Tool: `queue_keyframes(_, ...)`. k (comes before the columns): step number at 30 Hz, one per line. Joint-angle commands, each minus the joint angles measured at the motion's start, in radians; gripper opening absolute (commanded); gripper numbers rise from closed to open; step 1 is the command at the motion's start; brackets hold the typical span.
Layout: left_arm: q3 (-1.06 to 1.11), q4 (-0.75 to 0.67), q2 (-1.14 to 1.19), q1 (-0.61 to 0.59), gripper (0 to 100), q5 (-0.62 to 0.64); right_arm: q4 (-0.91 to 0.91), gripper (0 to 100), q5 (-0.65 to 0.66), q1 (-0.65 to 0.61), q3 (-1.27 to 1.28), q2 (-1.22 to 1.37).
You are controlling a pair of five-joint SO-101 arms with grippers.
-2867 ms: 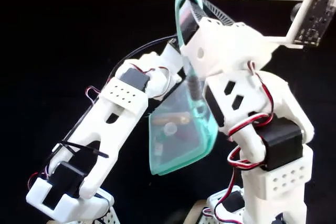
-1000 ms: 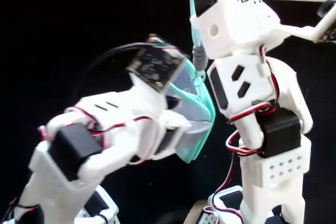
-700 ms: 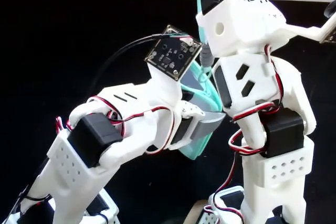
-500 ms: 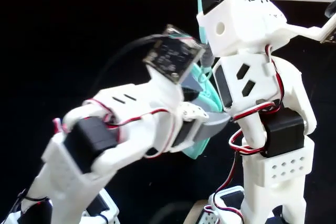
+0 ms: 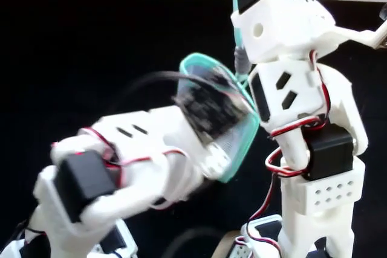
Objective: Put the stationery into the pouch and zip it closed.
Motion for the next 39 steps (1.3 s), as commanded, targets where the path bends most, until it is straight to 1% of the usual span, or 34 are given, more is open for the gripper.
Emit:
queue_keyframes(1,0.041,-0.117,0.004,0.064,1,-0.008,-0.025,0.7,-0.011,0.01,-0.076,0.001)
queue_keyframes(5,0.09,-0.232,0.054,0.064,1,-0.008,-0.022,0.7,-0.011,0.01,-0.096,0.001)
queue_keyframes(10,0.096,-0.293,0.18,0.061,1,-0.009,-0.022,0.7,-0.011,0.027,-0.096,0.001)
queue_keyframes(14,0.097,-0.293,0.255,0.005,1,-0.009,-0.022,0.7,-0.009,0.031,-0.097,0.001)
queue_keyframes(17,0.108,-0.265,0.259,-0.048,1,-0.009,-0.022,0.7,-0.008,0.041,-0.091,0.001)
queue_keyframes(20,0.117,-0.224,0.228,-0.131,1,-0.009,-0.021,0.7,-0.006,0.048,-0.088,0.001)
queue_keyframes(23,0.176,-0.216,0.173,-0.255,1,-0.009,-0.021,0.7,-0.006,0.076,-0.087,0.001)
queue_keyframes(26,0.243,-0.189,0.061,-0.343,1,-0.009,-0.021,0.7,-0.006,0.093,-0.087,0.001)
queue_keyframes(30,0.305,-0.127,-0.108,-0.326,1,-0.014,-0.021,0.7,-0.006,0.096,-0.087,0.002)
queue_keyframes(32,0.332,-0.117,-0.14,-0.348,1,-0.066,-0.021,0.7,-0.006,0.096,-0.087,0.002)
queue_keyframes(34,0.357,-0.121,-0.151,-0.387,1,-0.095,-0.021,0.7,-0.006,0.096,-0.087,0.002)
queue_keyframes(36,0.375,-0.127,-0.151,-0.412,1,-0.095,-0.021,0.7,-0.006,0.096,-0.087,0.001)
queue_keyframes(39,0.43,-0.209,-0.15,-0.417,1,-0.095,-0.016,0.7,-0.006,0.096,-0.087,-0.004)
